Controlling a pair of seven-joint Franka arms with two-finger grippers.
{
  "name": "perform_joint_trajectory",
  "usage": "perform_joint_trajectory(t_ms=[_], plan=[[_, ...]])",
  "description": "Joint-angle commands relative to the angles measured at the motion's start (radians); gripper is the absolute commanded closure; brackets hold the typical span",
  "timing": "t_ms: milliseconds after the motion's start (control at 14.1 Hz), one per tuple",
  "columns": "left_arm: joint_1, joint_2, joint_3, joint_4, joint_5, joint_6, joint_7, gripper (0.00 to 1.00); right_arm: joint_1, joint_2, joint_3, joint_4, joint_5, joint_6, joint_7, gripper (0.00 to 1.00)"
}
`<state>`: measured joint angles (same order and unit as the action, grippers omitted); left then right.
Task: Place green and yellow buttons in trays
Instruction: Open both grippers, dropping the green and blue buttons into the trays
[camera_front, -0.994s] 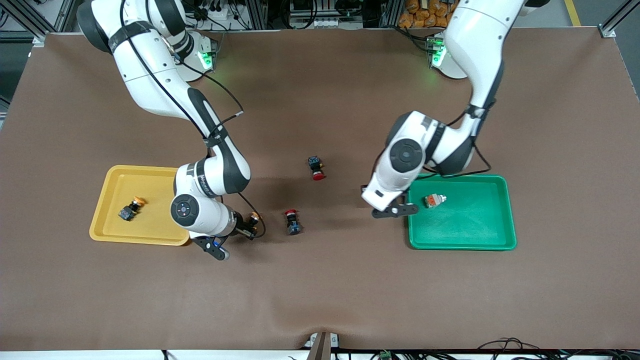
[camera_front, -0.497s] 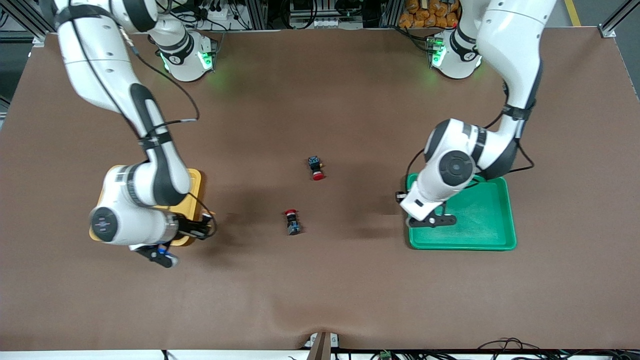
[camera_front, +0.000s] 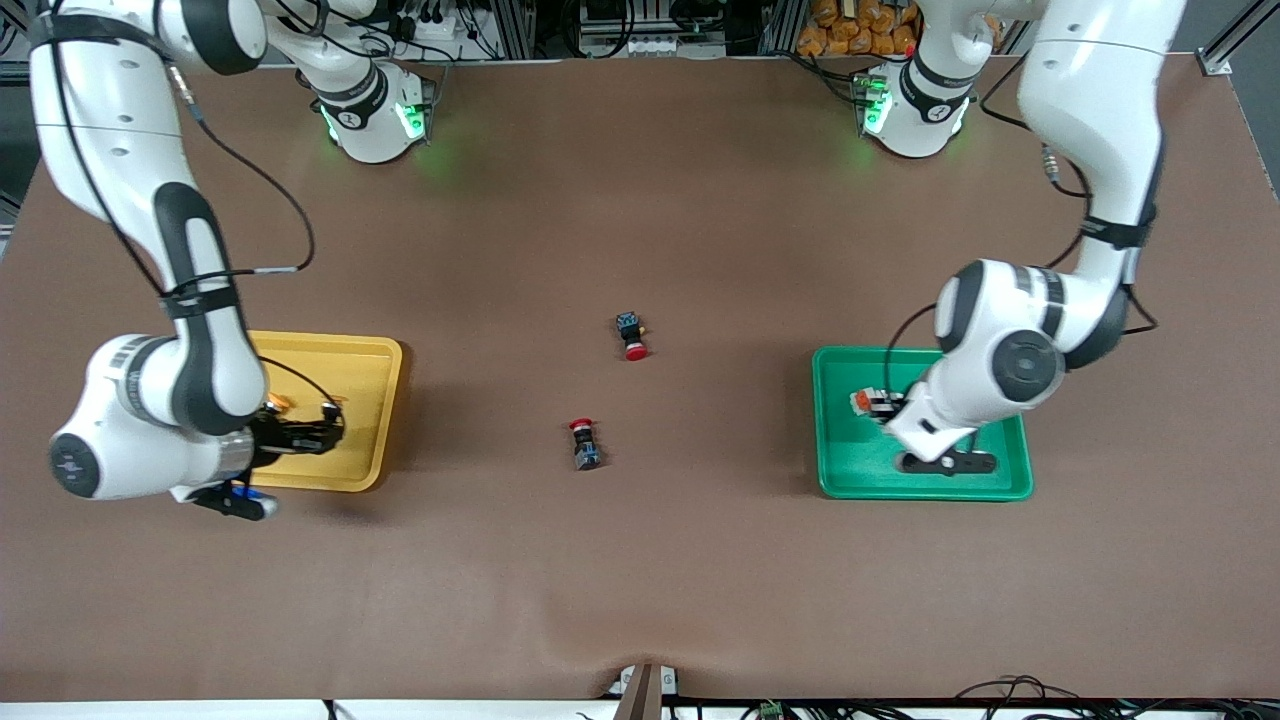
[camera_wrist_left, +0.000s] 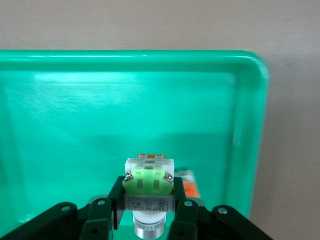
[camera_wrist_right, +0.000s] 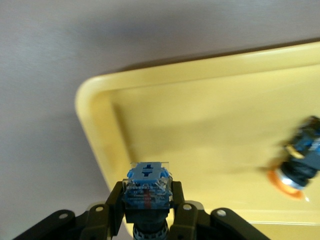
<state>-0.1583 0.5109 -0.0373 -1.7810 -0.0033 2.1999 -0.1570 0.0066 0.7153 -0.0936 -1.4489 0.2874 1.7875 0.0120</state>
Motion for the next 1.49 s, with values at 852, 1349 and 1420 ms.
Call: perform_joint_trajectory(t_ms=[852, 1349, 1420], plan=[[0.155, 0.101, -0.010, -0.071, 0.013, 0.198, 0.180, 0.76, 0.001, -0.454, 0.014, -0.418, -0.174, 0.201, -0.147, 0.00], [0.163, 0.060, -0.009, -0.060, 0.013, 0.164, 0.178, 0.00, -0.011, -0.545, 0.011, -0.201, -0.228, -0.078, -0.144, 0.00], [0.163, 0.045, -0.009, -0.057, 0.013, 0.141, 0.178, 0.00, -0.022, -0.548, 0.012, -0.168, -0.228, -0.117, -0.144, 0.00]])
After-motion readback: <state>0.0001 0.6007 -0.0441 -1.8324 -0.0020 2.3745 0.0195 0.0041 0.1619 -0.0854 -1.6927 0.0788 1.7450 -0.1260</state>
